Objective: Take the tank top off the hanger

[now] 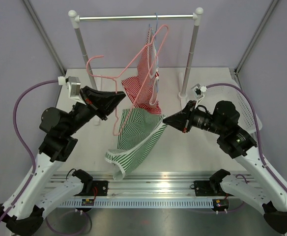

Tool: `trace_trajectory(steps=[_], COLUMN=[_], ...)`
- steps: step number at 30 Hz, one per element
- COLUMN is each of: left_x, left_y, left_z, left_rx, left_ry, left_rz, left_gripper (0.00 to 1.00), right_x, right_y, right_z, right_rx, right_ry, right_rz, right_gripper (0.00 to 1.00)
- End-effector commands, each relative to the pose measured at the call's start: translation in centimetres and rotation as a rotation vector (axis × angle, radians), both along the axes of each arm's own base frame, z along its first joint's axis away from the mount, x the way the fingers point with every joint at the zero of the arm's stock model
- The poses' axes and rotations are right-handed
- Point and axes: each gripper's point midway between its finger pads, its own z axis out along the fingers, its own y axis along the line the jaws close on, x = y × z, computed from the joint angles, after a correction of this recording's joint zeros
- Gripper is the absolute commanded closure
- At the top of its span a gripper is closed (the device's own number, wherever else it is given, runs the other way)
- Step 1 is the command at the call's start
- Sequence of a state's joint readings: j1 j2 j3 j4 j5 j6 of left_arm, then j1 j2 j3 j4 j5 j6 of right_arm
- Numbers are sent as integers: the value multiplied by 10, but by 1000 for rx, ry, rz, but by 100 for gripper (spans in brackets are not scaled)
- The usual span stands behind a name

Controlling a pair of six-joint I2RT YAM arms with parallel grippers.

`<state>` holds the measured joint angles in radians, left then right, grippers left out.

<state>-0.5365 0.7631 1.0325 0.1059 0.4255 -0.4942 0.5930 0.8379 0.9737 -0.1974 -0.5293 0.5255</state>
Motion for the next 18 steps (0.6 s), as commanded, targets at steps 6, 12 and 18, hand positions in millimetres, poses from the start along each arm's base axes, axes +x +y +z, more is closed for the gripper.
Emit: trace_trajectory(steps=[6,12,18], left_x=[41,58,64], left_y=[58,74,84], left_z=[43,-8,-33], left_rx=[-160,0,125], left_ry=[-50,156,307], left_rz=[405,541,614], left_gripper=[100,100,100], right_x=[-11,9,27], right_y=[-48,-71,-44], right_z=[32,-10,-74], right_rx=[-118,-273,-317], right_ry=[-133,-51,139], right_rz=[-170,-322,-275], right_gripper=[100,100,100])
